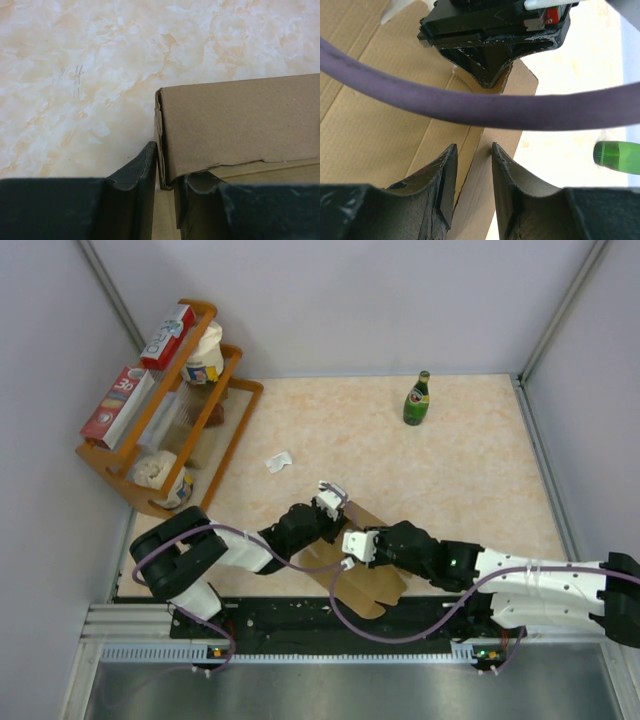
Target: Fold the paper box
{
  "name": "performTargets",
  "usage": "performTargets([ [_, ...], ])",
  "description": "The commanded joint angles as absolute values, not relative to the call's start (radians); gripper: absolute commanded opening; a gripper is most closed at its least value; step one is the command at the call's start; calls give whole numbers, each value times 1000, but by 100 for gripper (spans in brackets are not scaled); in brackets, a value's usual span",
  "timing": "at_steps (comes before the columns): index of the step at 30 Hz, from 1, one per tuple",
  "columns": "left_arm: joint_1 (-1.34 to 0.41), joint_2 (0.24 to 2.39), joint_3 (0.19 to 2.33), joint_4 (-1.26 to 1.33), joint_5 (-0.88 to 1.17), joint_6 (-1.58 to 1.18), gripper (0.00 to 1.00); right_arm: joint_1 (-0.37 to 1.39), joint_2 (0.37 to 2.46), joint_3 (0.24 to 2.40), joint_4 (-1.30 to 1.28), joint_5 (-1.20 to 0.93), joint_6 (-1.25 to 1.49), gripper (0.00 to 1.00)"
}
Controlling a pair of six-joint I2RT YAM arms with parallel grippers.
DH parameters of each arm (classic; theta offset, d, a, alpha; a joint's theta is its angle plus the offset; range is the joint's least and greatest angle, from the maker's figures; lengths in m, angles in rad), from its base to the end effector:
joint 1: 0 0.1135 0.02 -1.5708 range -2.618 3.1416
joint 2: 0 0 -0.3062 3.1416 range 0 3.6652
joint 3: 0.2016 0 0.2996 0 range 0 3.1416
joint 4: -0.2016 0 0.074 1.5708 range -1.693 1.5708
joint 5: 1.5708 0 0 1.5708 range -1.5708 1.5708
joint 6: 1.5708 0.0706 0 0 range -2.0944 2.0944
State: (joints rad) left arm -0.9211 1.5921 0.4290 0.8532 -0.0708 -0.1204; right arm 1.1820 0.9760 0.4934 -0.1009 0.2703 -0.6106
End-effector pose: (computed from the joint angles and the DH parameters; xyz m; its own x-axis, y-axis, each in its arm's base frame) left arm 0.2069 -0.2641 0.1299 -0.2736 0.1622 -0.9481 0.7259 0.6815 -0.0930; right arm 0.1140 0.2286 0.2058 0.2917 -0.7454 -0.5994 -0.7812 0.1759 -0.5990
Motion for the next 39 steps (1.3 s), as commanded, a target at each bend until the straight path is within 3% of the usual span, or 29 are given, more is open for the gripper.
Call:
performTargets([
  [1,-933,1583,463,864,-89,-112,21,1198,934,517,-94,233,-575,34],
  [10,-946,1588,471,854,-118,-106,0,1198,899,499,-75,212,-537,40],
  [24,-965,1557,492,779,-218,-31,0,1197,769,503,77,172,-384,51],
  [28,-965,1557,492,778,-238,-14,0,1197,752,489,159,290,-253,52],
  [31,-966,1568,500,778,-244,-8,0,1172,767,492,183,395,-102,39],
  [34,-966,1574,497,787,-256,-8,0,1082,788,531,91,431,116,2],
  [39,-966,1589,488,811,-273,-8,0,914,821,532,101,161,215,0],
])
